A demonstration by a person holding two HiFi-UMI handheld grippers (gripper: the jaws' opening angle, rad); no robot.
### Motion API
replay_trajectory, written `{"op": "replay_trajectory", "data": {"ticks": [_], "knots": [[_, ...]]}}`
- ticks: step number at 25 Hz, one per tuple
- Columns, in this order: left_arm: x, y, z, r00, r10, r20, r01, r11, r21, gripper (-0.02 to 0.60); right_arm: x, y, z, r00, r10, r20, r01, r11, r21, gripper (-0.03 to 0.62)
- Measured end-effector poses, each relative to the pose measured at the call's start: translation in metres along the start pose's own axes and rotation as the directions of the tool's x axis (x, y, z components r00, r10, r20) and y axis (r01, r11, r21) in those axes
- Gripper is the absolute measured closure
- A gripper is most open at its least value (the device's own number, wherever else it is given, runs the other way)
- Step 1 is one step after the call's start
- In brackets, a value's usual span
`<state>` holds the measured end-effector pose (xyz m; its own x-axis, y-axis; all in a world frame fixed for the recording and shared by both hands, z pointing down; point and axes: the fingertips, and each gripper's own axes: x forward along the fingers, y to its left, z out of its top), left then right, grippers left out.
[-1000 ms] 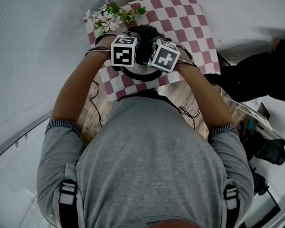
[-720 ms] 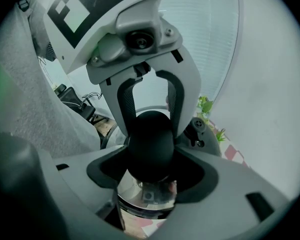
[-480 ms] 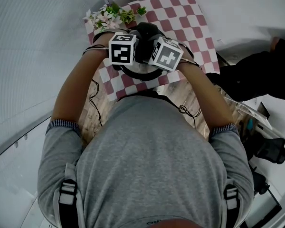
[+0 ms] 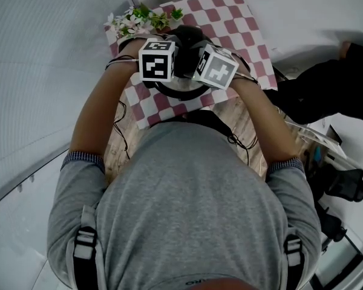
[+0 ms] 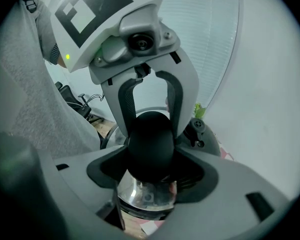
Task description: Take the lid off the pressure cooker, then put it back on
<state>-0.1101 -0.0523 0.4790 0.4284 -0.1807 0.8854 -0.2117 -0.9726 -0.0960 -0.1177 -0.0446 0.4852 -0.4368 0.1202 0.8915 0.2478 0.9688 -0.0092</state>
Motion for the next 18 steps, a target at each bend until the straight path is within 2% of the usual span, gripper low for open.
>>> {"op": "replay_trajectory", "data": {"ticks": [4,11,18], "knots": [[-0.004,0.001,0.007,1.000,0.015,-0.005,-0.015,1.000,-0.007,0.282,-0.007,0.000,-0.001,1.000,-0.005,0.015,0.005,1.000,-0.017,0.303],[-0.002,0.014,0.030,0.998,0.057,-0.026,-0.059,0.996,-0.066,0.282,-0.025,-0.011,-0.016,0.999,0.025,0.041,-0.021,0.995,-0.096,0.303],[0.006,0.036,0.066,0.993,0.107,-0.046,-0.113,0.980,-0.162,0.282,-0.053,-0.032,-0.042,0.996,0.072,0.049,-0.061,0.977,-0.204,0.303]]}}
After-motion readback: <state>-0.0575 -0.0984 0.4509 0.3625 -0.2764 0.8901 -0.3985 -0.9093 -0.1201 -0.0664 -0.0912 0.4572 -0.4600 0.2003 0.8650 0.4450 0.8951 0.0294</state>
